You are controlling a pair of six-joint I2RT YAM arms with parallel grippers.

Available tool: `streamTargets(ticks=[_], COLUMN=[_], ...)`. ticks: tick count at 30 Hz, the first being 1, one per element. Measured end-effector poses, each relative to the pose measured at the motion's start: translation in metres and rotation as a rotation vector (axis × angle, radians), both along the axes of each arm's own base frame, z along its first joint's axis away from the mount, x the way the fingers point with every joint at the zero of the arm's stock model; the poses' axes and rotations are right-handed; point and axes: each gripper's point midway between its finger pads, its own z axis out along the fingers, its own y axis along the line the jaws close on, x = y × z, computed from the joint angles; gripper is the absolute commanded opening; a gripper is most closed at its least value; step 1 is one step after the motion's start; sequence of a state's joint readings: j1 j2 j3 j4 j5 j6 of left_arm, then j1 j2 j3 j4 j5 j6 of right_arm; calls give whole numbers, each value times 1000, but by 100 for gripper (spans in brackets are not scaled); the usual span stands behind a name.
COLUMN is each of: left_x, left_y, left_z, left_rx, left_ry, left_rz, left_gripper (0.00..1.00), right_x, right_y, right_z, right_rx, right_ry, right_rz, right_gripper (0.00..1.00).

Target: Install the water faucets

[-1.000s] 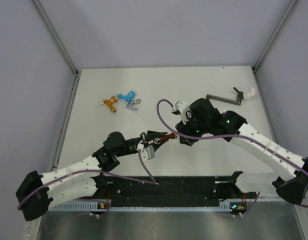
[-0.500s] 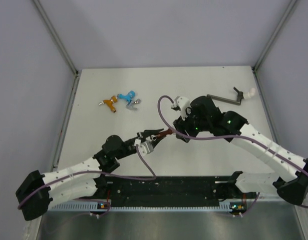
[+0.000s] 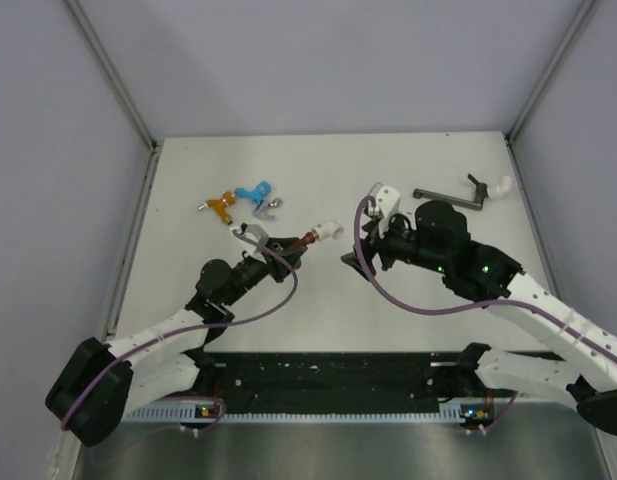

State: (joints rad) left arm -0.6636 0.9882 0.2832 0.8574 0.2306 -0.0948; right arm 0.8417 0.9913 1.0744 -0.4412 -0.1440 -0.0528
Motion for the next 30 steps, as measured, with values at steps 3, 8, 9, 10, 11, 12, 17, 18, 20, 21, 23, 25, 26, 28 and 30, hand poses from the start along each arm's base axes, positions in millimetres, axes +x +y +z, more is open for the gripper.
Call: streamTargets(ticks=[3, 8, 9, 10, 11, 12, 17, 18, 20, 21, 23, 25, 26, 28, 30], left_x=[12, 17, 17, 17, 17, 17, 4, 2, -3, -3, -4, -5, -7, -9, -12], left_y=[14, 24, 24, 23, 22, 21, 14, 12, 9, 8, 5, 3, 3, 4, 4], left_z=[-9, -12, -11, -8, -6, -3, 19, 21, 21, 21, 19, 19, 21, 24, 32], left_rx=[-97, -239, -261, -289, -307, -331, -450, -468, -498, -509, -531, -545, -553, -560, -564], left_ry=[138, 340, 377, 422, 447, 475, 579, 605, 673, 702, 773, 818, 831, 832, 818], left_rz=[30, -5, -25, -58, -78, -106, -271, -299, -342, -356, -379, -392, -403, -410, -425], left_gripper=[0, 0, 0, 0, 0, 0, 0, 0, 0, 0, 0, 0, 0, 0, 0], right_x=[3, 3, 3, 3, 3, 3, -8, -10, -13, -15, -16, -17, -17, -16, -15], right_y=[-1, -7, -8, -10, -11, -12, -10, -9, -6, -5, -1, 2, 4, 6, 7], right_z=[-3, -26, -29, -31, -32, -33, -26, -24, -18, -14, -10, -9, -10, -13, -16], right_rx=[-3, -18, -15, -6, 5, 16, 88, 99, 124, 138, 157, 170, 172, 172, 170], right_ry=[-56, -126, -134, -150, -164, -182, -293, -311, -347, -362, -381, -391, -392, -389, -388], right_rz=[11, 73, 84, 99, 112, 126, 203, 217, 244, 257, 276, 296, 302, 309, 307], right_gripper=[80, 82, 82, 82, 82, 82, 82, 82, 82, 82, 81, 81, 81, 81, 81])
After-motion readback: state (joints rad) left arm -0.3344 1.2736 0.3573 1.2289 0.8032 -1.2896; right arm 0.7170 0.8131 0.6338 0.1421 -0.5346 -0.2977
